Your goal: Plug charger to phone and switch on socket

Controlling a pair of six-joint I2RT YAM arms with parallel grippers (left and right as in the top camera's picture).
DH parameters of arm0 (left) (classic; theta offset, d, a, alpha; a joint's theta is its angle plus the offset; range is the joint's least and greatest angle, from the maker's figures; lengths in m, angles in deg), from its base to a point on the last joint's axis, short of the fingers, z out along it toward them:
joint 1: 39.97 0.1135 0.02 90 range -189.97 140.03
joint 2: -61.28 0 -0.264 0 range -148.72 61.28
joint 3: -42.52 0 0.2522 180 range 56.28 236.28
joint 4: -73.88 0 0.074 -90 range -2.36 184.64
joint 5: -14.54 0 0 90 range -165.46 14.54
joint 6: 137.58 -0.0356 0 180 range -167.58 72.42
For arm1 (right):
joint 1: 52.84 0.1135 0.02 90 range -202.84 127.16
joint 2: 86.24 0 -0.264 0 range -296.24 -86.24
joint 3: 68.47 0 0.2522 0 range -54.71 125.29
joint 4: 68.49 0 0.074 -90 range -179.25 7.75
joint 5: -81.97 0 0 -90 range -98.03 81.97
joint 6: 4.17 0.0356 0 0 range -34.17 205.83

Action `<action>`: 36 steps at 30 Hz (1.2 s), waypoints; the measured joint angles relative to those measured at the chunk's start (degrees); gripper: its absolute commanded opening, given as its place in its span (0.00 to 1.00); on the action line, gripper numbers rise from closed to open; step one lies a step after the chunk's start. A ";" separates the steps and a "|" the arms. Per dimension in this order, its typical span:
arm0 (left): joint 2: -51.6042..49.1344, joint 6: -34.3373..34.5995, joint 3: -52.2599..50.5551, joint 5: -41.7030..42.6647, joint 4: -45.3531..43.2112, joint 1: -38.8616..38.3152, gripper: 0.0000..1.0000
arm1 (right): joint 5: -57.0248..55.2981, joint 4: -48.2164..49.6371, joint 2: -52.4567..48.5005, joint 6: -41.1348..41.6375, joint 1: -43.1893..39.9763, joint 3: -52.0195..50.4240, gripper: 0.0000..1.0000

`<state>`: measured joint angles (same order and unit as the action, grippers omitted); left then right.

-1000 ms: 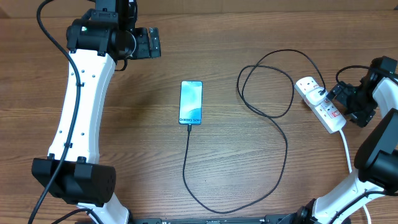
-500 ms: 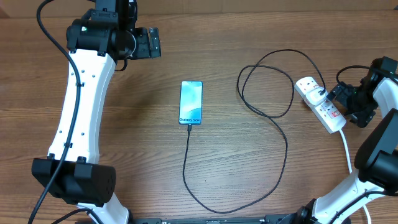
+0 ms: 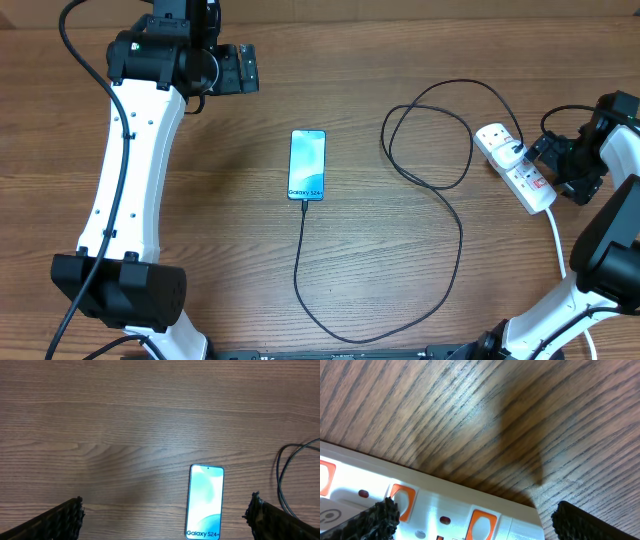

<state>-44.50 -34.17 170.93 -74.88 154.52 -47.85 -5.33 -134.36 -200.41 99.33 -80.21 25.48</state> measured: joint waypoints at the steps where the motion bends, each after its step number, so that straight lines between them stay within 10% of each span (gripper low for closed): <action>1: 0.00 0.00 0.00 0.00 0.00 0.00 1.00 | 0.04 0.00 -0.02 -0.04 -0.02 0.00 1.00; 36: 0.00 -0.02 0.00 0.00 -0.02 0.00 1.00 | 2.45 -15.91 -0.94 -0.20 -1.05 15.76 1.00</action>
<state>-44.50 -34.19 170.93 -74.88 154.49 -47.85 -2.88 -150.28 -201.35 99.13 -81.26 41.23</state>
